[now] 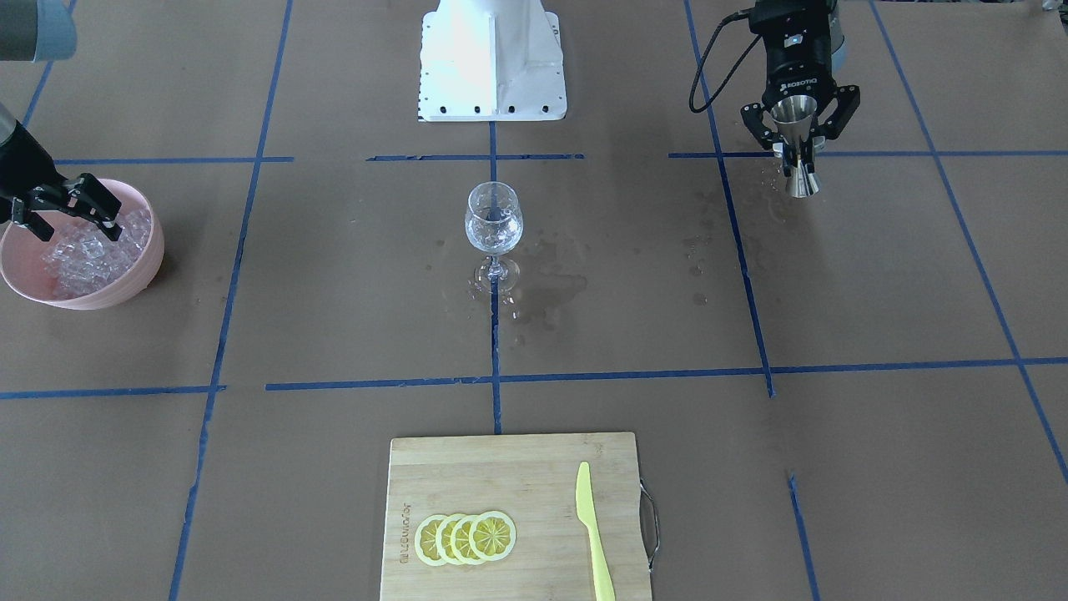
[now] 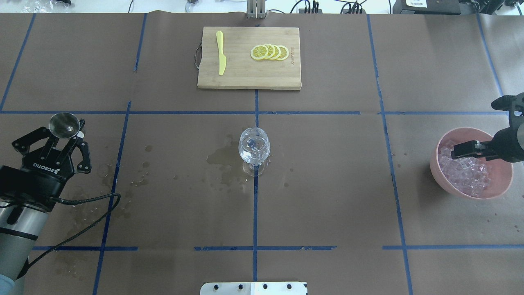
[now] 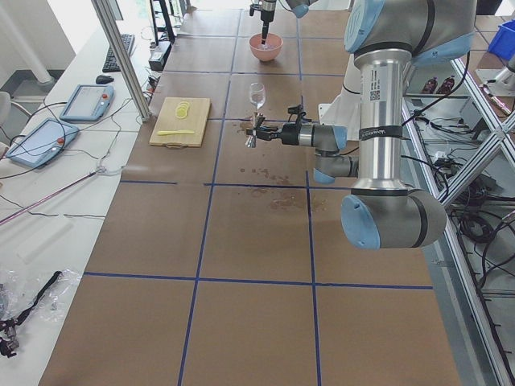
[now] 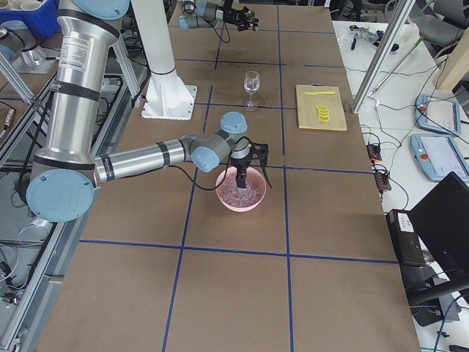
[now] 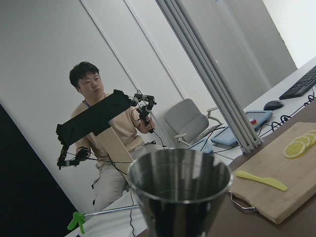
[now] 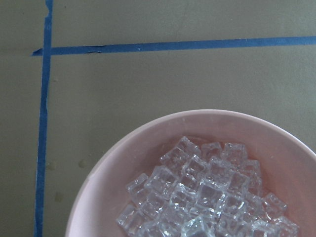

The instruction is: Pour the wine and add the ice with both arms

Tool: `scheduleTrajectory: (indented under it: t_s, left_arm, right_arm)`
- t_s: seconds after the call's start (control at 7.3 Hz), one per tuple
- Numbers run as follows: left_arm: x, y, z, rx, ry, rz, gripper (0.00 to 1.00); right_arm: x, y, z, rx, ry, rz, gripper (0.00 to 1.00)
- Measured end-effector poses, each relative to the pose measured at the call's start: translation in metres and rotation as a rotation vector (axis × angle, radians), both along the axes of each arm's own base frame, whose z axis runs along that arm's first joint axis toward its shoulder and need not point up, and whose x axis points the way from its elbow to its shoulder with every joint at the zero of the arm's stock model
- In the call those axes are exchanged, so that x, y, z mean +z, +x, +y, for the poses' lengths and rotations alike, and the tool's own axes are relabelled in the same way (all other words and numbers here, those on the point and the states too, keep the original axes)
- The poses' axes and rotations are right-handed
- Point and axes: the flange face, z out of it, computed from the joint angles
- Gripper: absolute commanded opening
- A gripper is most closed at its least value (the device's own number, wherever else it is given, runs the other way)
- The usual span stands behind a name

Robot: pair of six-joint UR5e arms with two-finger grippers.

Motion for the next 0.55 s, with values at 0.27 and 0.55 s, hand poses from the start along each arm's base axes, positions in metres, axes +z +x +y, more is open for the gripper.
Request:
scheduleTrajectory:
  t_s: [0.27, 0.55]
  left_arm:
    - [0.001, -0.001, 0.0, 0.0, 0.002, 0.013, 0.0]
    - [0.003, 0.0, 0.0, 0.001, 0.001, 0.011, 0.0]
  right_arm:
    - [0.011, 0.001, 0.006, -0.066, 0.047, 0.029, 0.96]
    - [0.02, 0.001, 0.011, -0.137, 0.088, 0.059, 0.87]
